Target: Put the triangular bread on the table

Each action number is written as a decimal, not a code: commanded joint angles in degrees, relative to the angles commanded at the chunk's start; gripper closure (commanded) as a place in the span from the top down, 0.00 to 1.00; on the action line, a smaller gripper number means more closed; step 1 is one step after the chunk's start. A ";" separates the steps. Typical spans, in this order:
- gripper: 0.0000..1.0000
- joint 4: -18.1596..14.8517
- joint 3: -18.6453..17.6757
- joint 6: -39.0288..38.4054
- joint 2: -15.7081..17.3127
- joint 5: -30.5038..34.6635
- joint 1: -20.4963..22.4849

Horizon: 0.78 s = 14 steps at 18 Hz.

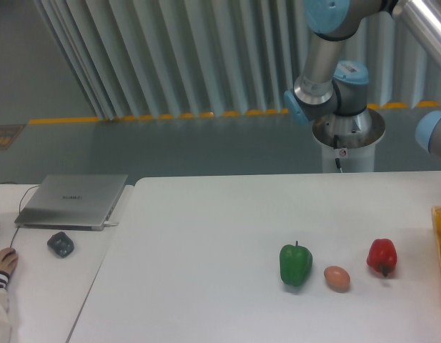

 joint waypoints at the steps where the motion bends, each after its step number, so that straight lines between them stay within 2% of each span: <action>1: 0.33 0.00 0.00 -0.17 0.09 0.17 0.09; 2: 0.06 -0.17 0.35 -0.09 0.09 0.35 0.00; 3: 0.03 -0.44 0.53 0.26 0.17 0.44 0.00; 5: 0.04 -0.79 1.22 0.53 0.44 1.14 0.09; 8: 0.04 -3.77 2.46 0.44 1.23 1.23 -0.18; 14: 0.03 -5.71 2.99 0.00 2.02 0.88 -0.53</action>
